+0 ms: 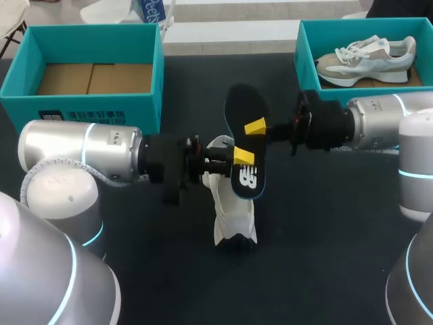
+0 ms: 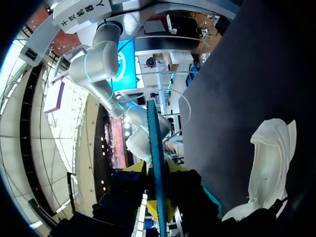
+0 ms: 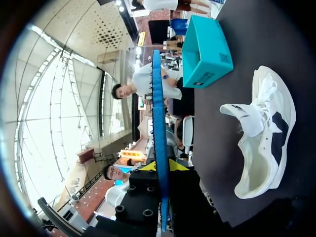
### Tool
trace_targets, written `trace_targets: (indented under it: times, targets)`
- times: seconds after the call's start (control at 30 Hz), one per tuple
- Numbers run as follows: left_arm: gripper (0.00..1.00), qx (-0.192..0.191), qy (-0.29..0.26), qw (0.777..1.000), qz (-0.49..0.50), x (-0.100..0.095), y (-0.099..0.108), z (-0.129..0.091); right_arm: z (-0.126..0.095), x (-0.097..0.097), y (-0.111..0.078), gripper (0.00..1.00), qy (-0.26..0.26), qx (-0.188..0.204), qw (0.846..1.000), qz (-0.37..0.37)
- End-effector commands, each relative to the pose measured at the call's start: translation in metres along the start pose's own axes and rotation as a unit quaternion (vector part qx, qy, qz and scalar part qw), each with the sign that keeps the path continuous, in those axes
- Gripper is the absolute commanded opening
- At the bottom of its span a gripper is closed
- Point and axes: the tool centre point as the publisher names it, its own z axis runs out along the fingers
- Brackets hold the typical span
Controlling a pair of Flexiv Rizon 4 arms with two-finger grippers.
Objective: Take the shoe out of the shoebox, open the shoe tongue, remove and reinsert the insole, then place the shoe into the shoebox
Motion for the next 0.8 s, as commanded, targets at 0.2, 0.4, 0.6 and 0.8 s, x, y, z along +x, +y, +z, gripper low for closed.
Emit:
trace_targets:
  times: [0.2, 0.4, 0.6, 0.8]
  targets:
    - [1.00, -0.031, 0.020, 0.999, -0.002, 0.002, 0.005, -0.041, -0.011, -0.014, -0.003, 0.00, 0.002, -0.010, 1.000, 0.014]
    - [1.00, -0.060, 0.037, 0.997, -0.010, 0.006, 0.016, -0.067, -0.014, -0.026, -0.003, 0.00, 0.005, -0.013, 1.000, 0.027]
    - [1.00, -0.073, 0.073, 0.995, -0.005, -0.001, 0.023, -0.082, -0.015, -0.035, -0.002, 0.00, 0.009, -0.016, 0.999, 0.036]
    - [1.00, -0.073, 0.141, 0.987, -0.008, -0.009, 0.032, -0.082, -0.012, -0.040, -0.001, 0.00, 0.012, -0.015, 0.999, 0.040]
